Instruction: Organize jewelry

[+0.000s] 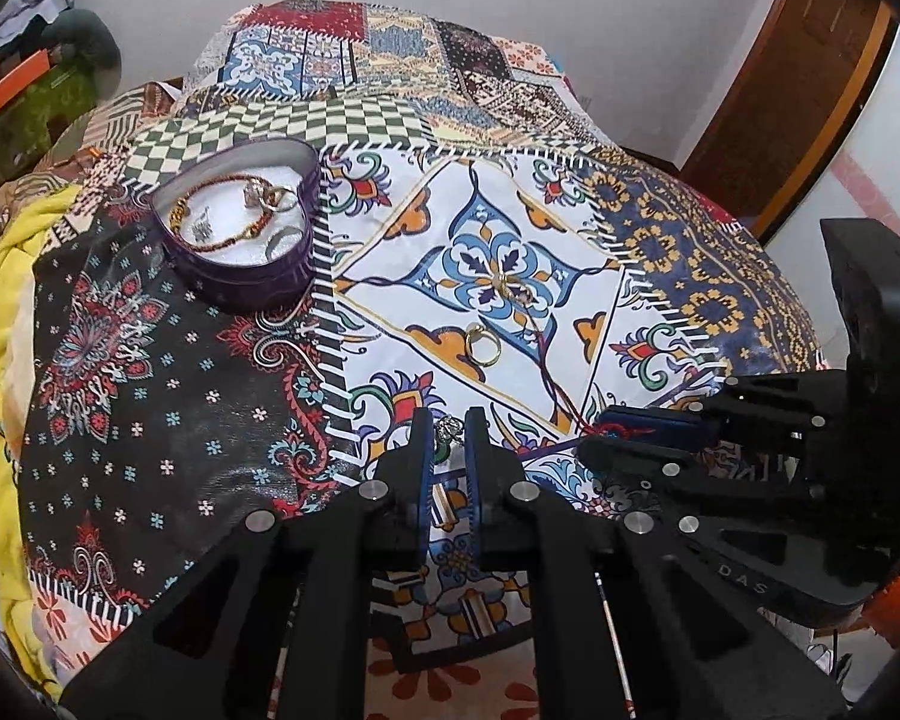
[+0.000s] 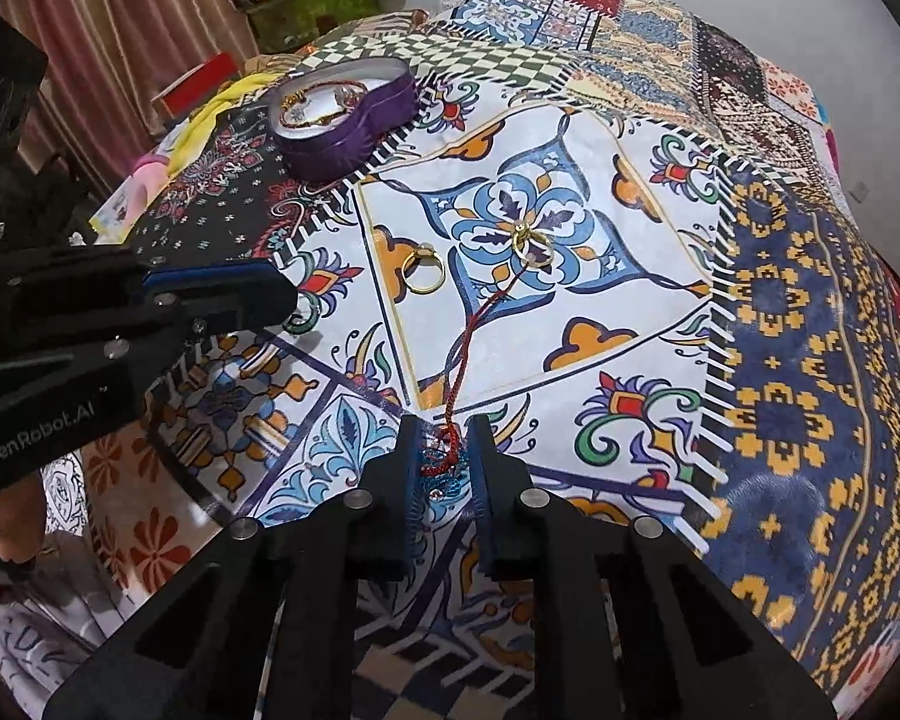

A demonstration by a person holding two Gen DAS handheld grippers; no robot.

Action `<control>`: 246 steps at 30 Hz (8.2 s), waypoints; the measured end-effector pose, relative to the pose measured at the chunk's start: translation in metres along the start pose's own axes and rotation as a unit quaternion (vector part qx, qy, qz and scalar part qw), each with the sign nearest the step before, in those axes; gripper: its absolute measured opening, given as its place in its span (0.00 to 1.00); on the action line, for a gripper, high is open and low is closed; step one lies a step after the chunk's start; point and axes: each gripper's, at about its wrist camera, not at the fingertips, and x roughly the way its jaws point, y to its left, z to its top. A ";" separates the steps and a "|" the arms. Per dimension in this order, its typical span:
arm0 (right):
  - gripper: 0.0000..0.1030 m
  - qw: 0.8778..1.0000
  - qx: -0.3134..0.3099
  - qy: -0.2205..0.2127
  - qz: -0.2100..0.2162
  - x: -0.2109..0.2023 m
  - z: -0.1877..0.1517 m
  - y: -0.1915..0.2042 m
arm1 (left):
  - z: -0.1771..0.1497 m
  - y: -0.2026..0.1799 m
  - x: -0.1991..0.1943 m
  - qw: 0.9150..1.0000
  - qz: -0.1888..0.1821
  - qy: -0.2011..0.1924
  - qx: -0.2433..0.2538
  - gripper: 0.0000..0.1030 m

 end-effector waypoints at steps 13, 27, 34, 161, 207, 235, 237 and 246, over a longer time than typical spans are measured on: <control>0.13 0.996 -0.002 -0.087 -0.029 -0.053 0.031 0.003 | 0.013 0.007 -0.048 0.998 0.012 -0.060 -0.002 0.08; 0.13 0.980 -0.026 -0.194 -0.039 -0.100 0.088 0.025 | 0.038 0.029 -0.095 0.989 0.055 -0.133 -0.007 0.08; 0.13 0.974 -0.024 -0.224 -0.026 -0.104 0.111 0.034 | 0.053 0.043 -0.102 0.985 0.071 -0.156 -0.015 0.08; 0.46 0.999 0.026 -0.017 -0.033 0.006 0.055 -0.041 | 0.028 -0.002 0.056 0.999 0.010 0.024 0.042 0.18; 0.32 0.999 0.036 0.010 -0.025 0.014 0.070 -0.048 | 0.036 0.034 -0.018 0.997 0.050 -0.054 0.001 0.18; 0.04 1.000 0.008 -0.004 -0.024 0.006 0.072 -0.035 | 0.038 0.047 -0.035 0.995 0.055 -0.076 -0.014 0.18; 0.12 1.000 0.014 0.003 -0.020 0.005 0.074 -0.040 | 0.037 0.049 -0.034 0.996 0.054 -0.075 -0.016 0.18; 0.32 0.998 0.003 0.031 -0.049 0.030 0.069 -0.039 | 0.034 0.055 -0.026 0.996 0.045 -0.069 -0.024 0.18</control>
